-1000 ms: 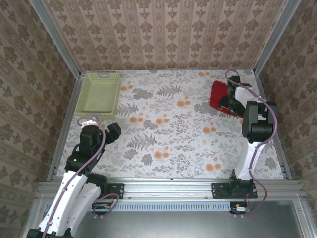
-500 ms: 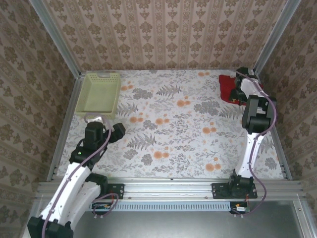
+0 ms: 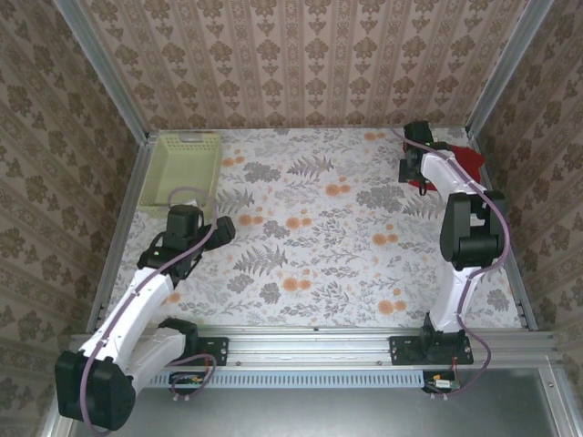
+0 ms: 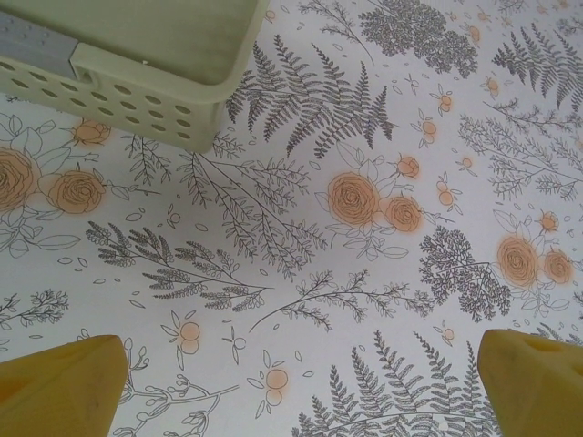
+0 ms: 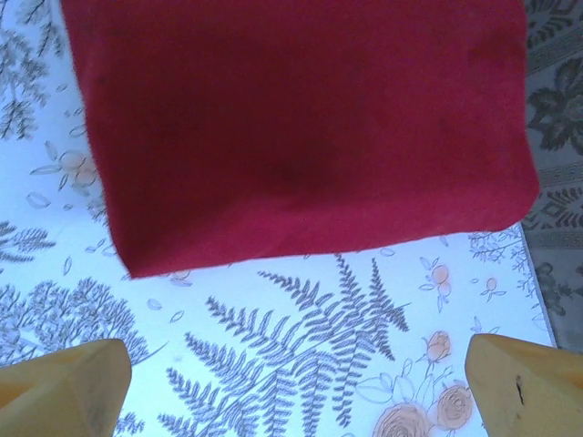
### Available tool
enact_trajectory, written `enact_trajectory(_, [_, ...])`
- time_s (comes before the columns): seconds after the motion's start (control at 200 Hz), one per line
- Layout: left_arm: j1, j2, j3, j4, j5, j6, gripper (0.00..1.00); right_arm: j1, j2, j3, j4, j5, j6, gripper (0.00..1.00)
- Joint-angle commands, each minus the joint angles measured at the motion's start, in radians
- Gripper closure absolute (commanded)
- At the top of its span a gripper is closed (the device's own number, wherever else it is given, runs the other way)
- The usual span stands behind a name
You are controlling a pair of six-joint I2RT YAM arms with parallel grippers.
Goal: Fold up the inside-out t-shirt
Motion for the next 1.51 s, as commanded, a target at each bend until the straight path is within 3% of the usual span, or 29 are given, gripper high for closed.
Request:
enact_trajectory(0.0, [-0.009,0.066,-0.007,0.143,-0.265,0.210,0.00,0.219,-0.541,-0.636,0.449,-0.015,0.023,0.00])
enact_trajectory(0.135, [-0.020,0.066,-0.065,0.328,-0.378,0.297,0.00,0.236,-0.641,-0.886,0.772,-0.055,-0.048,0.00])
enact_trajectory(0.24, [-0.011,0.090,-0.123,0.457,-0.446,0.402,0.00,0.236,-0.645,-0.955,0.866,-0.028,-0.077,0.00])
enact_trajectory(0.435, [0.048,0.103,-0.208,0.638,-0.304,0.549,0.00,0.177,-0.603,-0.993,0.954,-0.071,-0.075,0.00])
enact_trajectory(0.535, [0.073,0.147,-0.294,0.808,-0.317,0.616,0.00,0.130,-0.601,-1.027,1.012,-0.143,-0.067,0.00])
enact_trajectory(0.845, [0.256,0.281,-0.372,1.129,-0.030,0.617,0.00,0.051,-0.609,-1.151,1.320,-0.327,-0.104,0.00])
enact_trajectory(0.905, [0.280,0.311,-0.372,1.175,0.013,0.608,0.00,0.044,-0.576,-1.196,1.452,-0.374,-0.114,0.00])
enact_trajectory(1.09, [0.305,0.407,-0.386,1.341,0.089,0.586,0.00,0.041,-0.495,-1.184,1.487,-0.432,-0.136,0.00])
enact_trajectory(1.27, [0.308,0.667,-0.407,1.656,0.094,0.589,0.00,0.041,-0.440,-1.174,1.511,-0.434,-0.136,0.00])
enact_trajectory(1.505, [0.310,0.634,-0.280,1.367,0.099,0.590,0.00,0.040,-0.424,-1.154,1.489,-0.401,-0.124,0.00])
